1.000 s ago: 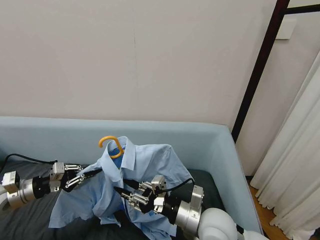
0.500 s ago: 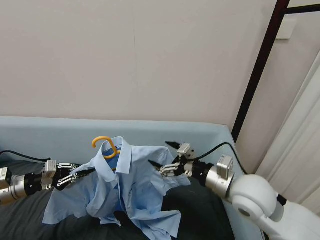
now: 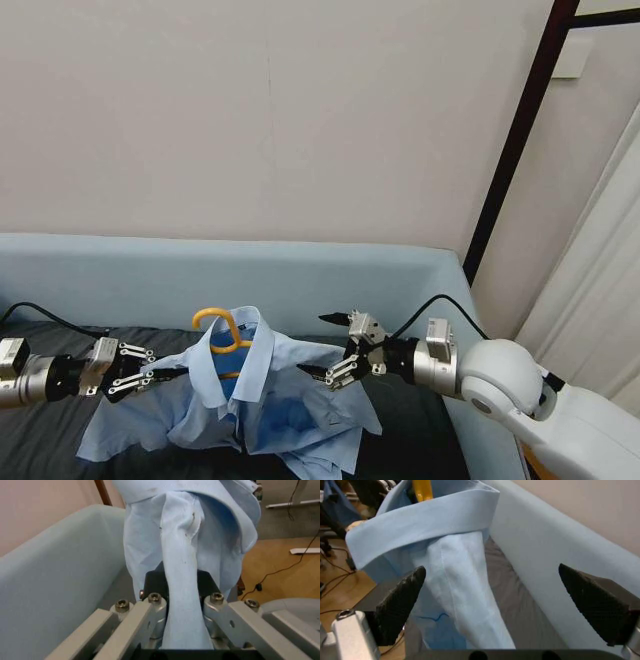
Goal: Pick up the clothes from the sofa and hang them on the clothes hanger.
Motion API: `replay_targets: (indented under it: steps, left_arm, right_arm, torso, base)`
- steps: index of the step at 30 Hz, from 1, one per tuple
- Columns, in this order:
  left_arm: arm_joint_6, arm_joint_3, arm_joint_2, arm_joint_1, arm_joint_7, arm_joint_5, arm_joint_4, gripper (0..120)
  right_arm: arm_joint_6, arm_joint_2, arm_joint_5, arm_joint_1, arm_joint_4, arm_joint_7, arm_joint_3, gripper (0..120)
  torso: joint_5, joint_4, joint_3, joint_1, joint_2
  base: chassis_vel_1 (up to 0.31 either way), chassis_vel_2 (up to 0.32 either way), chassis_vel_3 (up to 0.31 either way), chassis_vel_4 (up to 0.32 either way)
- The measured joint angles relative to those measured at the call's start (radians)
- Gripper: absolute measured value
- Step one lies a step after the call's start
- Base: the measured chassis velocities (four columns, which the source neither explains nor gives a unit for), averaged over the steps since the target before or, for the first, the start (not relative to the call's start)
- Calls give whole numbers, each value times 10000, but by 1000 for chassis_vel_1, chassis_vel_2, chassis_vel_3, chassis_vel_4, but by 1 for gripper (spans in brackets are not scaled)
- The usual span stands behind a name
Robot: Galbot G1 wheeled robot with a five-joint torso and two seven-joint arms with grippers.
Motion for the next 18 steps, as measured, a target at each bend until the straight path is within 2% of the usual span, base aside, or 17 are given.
replay_targets:
  steps: [6,9,12,13,14,18]
  left_arm:
    - [-147,728,-33,-1036,190,213,273,6]
    - [-226,849,-55,-1227,215,238,358,6]
    - [-300,921,-80,-1344,257,273,406,6]
    - [-328,943,-84,-1385,294,289,416,6]
    - [-328,943,-84,-1385,294,289,416,6]
    - [-404,1009,-86,-1540,391,303,460,6]
  right_arm:
    - [-789,204,1081,1030,-599,-111,-594,100]
    - [-927,215,1249,1267,-749,-246,-750,94]
    - [-992,232,1194,1371,-881,-459,-883,84]
    - [-1003,246,1061,1385,-937,-634,-938,77]
    - [-1003,246,1061,1385,-937,-634,-938,77]
    - [-973,349,260,1370,-1147,-1403,-1067,59]
  torso:
    - [0,0,0,0,0]
    - [0,0,0,0,0]
    - [-1,0,0,0,0]
    - [0,-1,0,0,0]
    - [0,-1,0,0,0]
    - [0,-1,0,0,0]
  base:
    - [0,0,0,0]
    - [0,0,0,0]
    - [0,0,0,0]
    - [0,0,0,0]
    - [0,0,0,0]
    - [0,0,0,0]
